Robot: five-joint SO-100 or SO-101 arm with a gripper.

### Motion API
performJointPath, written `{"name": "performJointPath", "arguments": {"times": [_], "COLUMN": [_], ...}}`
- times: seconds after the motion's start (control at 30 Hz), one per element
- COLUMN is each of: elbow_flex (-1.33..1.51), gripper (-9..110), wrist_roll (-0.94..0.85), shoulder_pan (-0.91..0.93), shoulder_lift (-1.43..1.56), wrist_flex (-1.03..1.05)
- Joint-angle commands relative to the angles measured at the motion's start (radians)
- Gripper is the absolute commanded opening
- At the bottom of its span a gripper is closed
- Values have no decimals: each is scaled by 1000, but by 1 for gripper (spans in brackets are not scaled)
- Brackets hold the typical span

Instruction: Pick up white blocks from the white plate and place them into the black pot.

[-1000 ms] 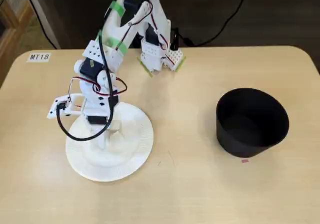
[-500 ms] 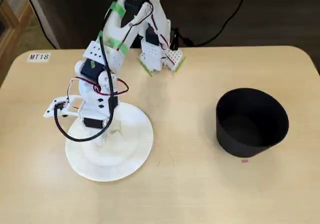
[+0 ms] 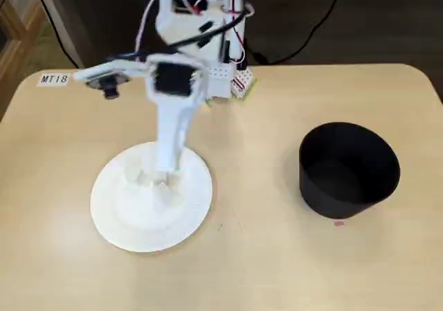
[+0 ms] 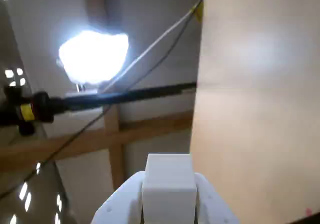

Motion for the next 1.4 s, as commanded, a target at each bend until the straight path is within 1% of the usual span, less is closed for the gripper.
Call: {"name": "performJointPath", "arguments": {"times": [0.0, 0.13, 0.27, 0.33, 0.47, 0.7, 0.73, 0.77, 0.8, 0.9, 0.93, 0.97, 1.0, 1.03, 1.1, 1.2, 1.27, 1.37], "elbow_flex": [37, 137, 262, 334, 414, 446, 446, 446, 445, 436, 436, 436, 436, 436, 436, 434, 422, 377], "gripper": [-2, -2, -2, -2, -2, -2, 1, 9, 15, 20, 21, 19, 15, 8, -2, -2, -2, -2], "wrist_roll": [0, -29, -55, -55, -48, -25, -29, -61, -84, -123, -135, -138, -137, -129, -127, -120, -110, -106], "shoulder_pan": [-267, -451, -545, -565, -569, -571, -574, -578, -581, -575, -571, -565, -557, -545, -506, -371, -230, 34], "shoulder_lift": [35, -12, -38, -38, -38, -40, -38, -35, -34, -31, -29, -23, -17, -8, 26, 103, 150, 176], "wrist_flex": [-100, -166, -206, -242, -245, -201, -195, -187, -176, -143, -133, -127, -123, -117, -97, -14, 63, 193]}}
